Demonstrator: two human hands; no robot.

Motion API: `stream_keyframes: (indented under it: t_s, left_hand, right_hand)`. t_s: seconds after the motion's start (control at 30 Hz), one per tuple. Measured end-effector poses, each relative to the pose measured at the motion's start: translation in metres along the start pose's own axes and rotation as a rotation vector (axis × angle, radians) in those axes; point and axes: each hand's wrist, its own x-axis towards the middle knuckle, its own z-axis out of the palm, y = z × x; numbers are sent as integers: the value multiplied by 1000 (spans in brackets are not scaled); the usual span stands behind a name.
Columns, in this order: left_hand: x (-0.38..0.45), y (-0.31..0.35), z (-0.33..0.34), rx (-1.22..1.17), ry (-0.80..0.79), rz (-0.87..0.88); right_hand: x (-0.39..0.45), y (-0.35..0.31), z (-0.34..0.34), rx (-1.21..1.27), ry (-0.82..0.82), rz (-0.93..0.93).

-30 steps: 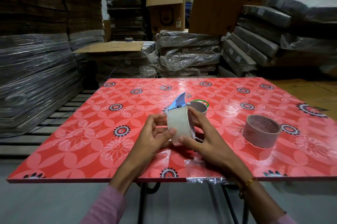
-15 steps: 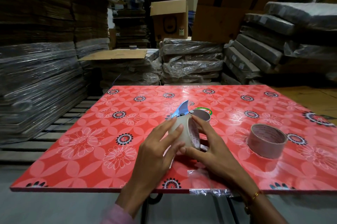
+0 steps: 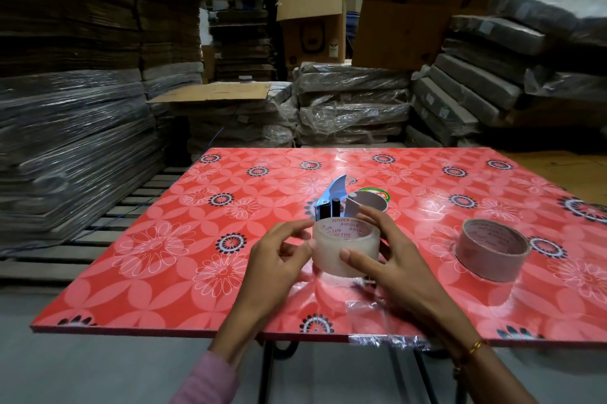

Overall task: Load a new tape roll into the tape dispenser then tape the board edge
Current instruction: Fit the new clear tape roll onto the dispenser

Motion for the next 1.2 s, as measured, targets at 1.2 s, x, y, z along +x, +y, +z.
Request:
stream_keyframes:
  t_s: [1.2]
  left_hand:
    - [-5, 1, 4, 286, 34, 237]
  right_hand:
    - [-4, -10, 2, 90, -25, 0]
